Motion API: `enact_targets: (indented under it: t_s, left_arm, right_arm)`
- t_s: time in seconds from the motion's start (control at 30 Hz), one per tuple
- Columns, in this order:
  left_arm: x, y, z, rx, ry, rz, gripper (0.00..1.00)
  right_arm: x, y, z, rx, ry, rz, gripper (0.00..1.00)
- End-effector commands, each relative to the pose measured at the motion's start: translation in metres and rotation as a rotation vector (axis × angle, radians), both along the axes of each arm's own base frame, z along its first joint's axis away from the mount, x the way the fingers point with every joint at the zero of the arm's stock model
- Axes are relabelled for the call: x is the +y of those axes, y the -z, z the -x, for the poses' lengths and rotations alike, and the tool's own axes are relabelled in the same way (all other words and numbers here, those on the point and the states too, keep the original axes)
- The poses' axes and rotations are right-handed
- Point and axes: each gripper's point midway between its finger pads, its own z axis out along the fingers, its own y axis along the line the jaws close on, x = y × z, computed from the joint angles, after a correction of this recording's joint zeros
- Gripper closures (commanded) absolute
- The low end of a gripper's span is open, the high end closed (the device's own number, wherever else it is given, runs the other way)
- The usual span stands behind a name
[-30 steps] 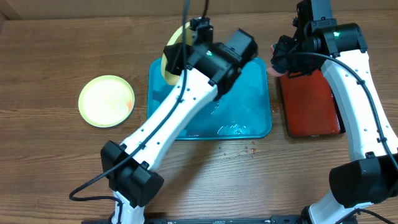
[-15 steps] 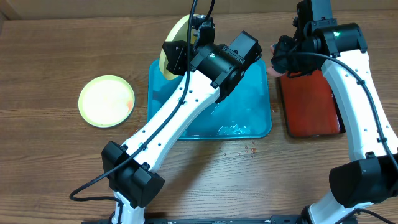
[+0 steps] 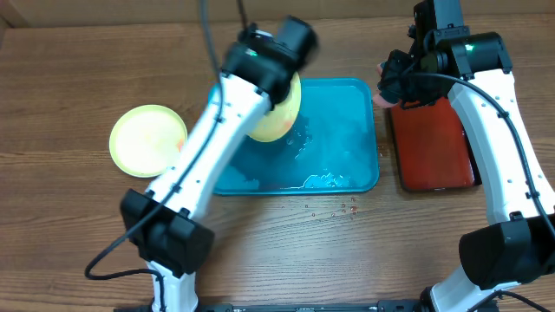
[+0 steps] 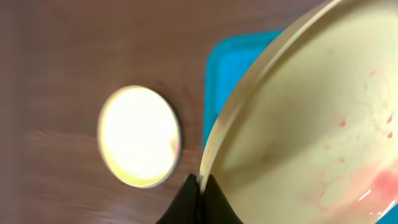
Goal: Clean dirty plates on tray and stack at the side
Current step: 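Lift the yellow plate with the left gripper and carry it left, then lower the yellow plate onto the plate stack and open the left gripper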
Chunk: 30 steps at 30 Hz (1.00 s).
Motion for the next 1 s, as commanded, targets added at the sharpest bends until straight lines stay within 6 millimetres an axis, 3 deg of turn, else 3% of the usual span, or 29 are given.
enact_targets:
  t_s: [0.0, 0.33, 0.53, 0.6, 0.73, 0.97]
  left_arm:
    - [0.011, -0.001, 0.003, 0.087, 0.036, 0.203, 0.95]
    - [0.15, 0.011, 0.004, 0.153, -0.26, 0.495, 0.95]
    - [0.251, 0.025, 0.028, 0.113, -0.53, 0.555, 0.95]
    - [0.272, 0.035, 0.036, 0.11, -0.588, 0.568, 0.96]
    - [0.298, 0.068, 0.043, 0.101, -0.656, 0.608, 0.96]
    - [0.3, 0.13, 0.048, 0.109, -0.724, 0.643, 0.96]
  right_arm:
    - [-0.002, -0.006, 0.003, -0.011, -0.003, -0.004, 0.96]
    - [-0.002, -0.005, 0.007, 0.007, -0.002, -0.001, 0.96]
    - [-0.003, -0.004, 0.008, 0.01, -0.002, -0.001, 0.96]
    - [-0.003, -0.004, 0.007, 0.01, -0.002, -0.001, 0.96]
    - [-0.003, -0.004, 0.007, 0.009, -0.002, -0.001, 0.96]
    - [-0.002, -0.004, 0.008, 0.011, -0.002, -0.002, 0.96]
